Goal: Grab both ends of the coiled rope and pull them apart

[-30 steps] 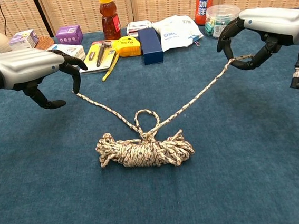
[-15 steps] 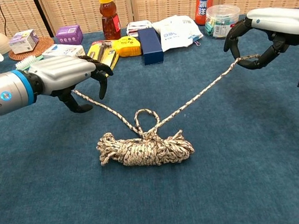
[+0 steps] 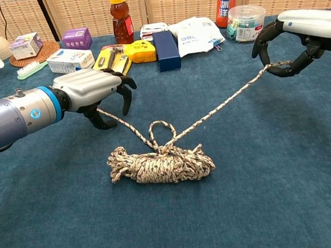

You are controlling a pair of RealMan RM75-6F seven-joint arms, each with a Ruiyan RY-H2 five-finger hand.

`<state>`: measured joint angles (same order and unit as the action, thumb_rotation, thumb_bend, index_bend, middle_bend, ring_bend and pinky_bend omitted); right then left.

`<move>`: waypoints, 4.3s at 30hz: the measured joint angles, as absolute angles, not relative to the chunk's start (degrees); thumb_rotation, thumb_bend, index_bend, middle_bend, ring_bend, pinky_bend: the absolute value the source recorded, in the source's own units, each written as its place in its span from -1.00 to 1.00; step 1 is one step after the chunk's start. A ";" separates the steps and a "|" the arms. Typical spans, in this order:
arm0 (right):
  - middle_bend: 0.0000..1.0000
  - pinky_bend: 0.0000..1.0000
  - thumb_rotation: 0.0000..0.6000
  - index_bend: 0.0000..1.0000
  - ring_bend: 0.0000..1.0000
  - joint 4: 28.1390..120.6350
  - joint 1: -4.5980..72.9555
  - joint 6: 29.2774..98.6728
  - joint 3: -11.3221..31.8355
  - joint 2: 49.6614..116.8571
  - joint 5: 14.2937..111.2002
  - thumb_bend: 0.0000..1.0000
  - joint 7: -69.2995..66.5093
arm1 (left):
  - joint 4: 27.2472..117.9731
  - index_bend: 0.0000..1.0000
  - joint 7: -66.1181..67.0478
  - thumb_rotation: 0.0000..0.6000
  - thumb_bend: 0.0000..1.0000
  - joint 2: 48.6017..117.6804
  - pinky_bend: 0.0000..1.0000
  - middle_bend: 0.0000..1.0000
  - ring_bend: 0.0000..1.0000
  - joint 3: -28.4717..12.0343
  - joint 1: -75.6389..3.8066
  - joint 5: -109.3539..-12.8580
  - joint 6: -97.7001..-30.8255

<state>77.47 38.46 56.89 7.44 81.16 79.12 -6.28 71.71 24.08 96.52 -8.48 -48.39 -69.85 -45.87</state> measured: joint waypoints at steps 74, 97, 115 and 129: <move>-0.32 -0.90 1.00 0.27 -0.68 81.97 34.02 61.91 9.30 73.41 78.51 -0.11 -6.75 | 81.62 0.33 14.41 1.00 -0.21 80.26 -1.00 -0.57 -0.81 -9.94 -40.18 -66.92 -57.34; -0.32 -0.90 1.00 0.28 -0.67 80.19 28.93 64.28 9.88 65.94 76.26 -0.11 -9.29 | 81.61 0.33 8.65 1.00 -0.21 66.30 -1.00 -0.57 -0.81 -10.35 -31.81 -64.12 -61.56; -0.37 -0.94 1.00 0.21 -0.70 89.78 32.41 61.59 10.33 65.00 81.87 -0.10 -14.00 | 87.25 0.30 8.62 1.00 -0.21 68.79 -1.00 -0.57 -0.80 -11.04 -35.38 -70.15 -60.53; -1.00 -1.00 1.00 -1.00 -1.00 93.98 36.47 56.35 10.87 66.79 81.11 -0.24 -10.48 | 92.07 -1.00 12.89 1.00 -0.30 71.57 -1.00 -1.00 -1.00 -10.92 -40.25 -70.82 -54.77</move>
<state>93.98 36.47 56.35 10.87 66.79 81.11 -10.48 92.07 12.89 71.57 -10.92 -40.25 -70.82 -54.77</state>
